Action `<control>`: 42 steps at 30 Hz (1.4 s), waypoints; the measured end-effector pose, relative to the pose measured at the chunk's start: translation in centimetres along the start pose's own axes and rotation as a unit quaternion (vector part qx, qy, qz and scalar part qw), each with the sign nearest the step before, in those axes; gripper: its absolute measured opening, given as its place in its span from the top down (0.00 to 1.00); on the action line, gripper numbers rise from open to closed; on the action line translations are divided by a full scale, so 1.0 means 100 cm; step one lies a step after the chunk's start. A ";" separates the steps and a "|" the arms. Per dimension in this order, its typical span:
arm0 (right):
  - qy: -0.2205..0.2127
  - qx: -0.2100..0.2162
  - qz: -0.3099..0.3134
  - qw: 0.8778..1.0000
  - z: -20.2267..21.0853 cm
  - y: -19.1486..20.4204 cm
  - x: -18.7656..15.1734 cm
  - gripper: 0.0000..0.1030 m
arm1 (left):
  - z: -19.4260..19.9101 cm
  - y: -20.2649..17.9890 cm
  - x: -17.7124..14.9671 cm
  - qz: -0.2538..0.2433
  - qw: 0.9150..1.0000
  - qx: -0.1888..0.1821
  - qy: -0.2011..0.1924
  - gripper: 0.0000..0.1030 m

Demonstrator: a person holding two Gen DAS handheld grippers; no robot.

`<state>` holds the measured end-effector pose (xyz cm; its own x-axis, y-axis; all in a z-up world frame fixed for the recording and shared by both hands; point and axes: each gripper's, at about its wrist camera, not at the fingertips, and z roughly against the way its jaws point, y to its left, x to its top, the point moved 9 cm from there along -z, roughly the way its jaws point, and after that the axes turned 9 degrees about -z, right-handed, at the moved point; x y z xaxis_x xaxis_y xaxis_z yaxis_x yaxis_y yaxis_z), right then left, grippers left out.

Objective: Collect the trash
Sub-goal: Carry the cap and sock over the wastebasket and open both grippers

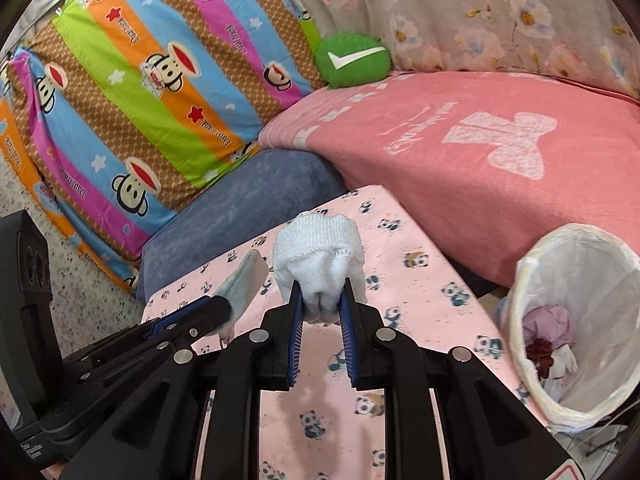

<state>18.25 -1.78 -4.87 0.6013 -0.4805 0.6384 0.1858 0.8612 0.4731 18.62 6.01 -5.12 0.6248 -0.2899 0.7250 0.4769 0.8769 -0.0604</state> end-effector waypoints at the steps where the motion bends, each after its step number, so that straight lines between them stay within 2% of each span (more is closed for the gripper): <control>1: -0.001 0.000 -0.001 1.000 0.001 -0.002 0.001 0.82 | 0.001 -0.008 0.001 -0.006 1.000 -0.003 -0.001 0.90; 7: -0.031 -0.014 -0.023 0.999 0.040 -0.043 0.012 0.82 | 0.001 -0.053 0.006 -0.039 0.999 -0.019 -0.003 0.90; 17: -0.061 -0.035 -0.061 0.996 0.082 -0.106 0.024 0.82 | -0.002 -0.115 0.014 -0.085 0.996 -0.039 -0.003 0.90; 27: -0.081 -0.055 -0.098 0.990 0.108 -0.165 0.030 0.81 | -0.015 -0.170 0.021 -0.125 0.990 -0.060 0.005 0.88; 40: -0.093 -0.083 -0.133 0.983 0.122 -0.224 0.038 0.81 | -0.035 -0.222 0.029 -0.144 0.983 -0.117 0.016 0.87; 42: -0.092 -0.087 -0.137 0.982 0.122 -0.231 0.039 0.81 | -0.037 -0.225 0.031 -0.141 0.982 -0.121 0.014 0.77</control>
<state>6.83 -25.60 -5.90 0.3617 -0.7064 0.6084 0.4601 0.7029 0.5425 12.04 -16.05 -4.07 0.4626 -0.5216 0.7169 0.7646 0.6441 -0.0248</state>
